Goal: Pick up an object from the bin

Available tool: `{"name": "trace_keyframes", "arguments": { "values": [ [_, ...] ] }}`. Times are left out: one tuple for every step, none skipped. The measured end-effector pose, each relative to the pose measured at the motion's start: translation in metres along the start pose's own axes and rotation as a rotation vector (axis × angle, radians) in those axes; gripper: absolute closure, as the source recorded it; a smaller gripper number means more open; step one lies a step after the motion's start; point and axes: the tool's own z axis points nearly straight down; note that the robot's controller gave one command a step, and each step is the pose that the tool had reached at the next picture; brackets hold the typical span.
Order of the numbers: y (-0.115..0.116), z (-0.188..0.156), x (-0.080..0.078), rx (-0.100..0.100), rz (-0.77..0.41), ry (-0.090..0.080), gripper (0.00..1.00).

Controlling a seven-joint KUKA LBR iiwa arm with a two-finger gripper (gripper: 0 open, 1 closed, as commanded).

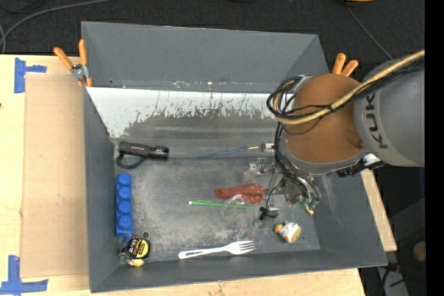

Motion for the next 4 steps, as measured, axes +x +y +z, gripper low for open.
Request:
{"name": "trace_keyframes", "arguments": {
  "values": [
    [0.000,-0.004,-0.002,0.000,0.000,-0.008,0.00],
    [0.001,0.070,-0.039,0.000,-0.070,-0.011,0.00],
    [0.001,0.108,-0.052,-0.001,-0.077,-0.013,0.00],
    [-0.004,0.080,-0.027,-0.002,-0.005,-0.009,0.00]
  ]
}}
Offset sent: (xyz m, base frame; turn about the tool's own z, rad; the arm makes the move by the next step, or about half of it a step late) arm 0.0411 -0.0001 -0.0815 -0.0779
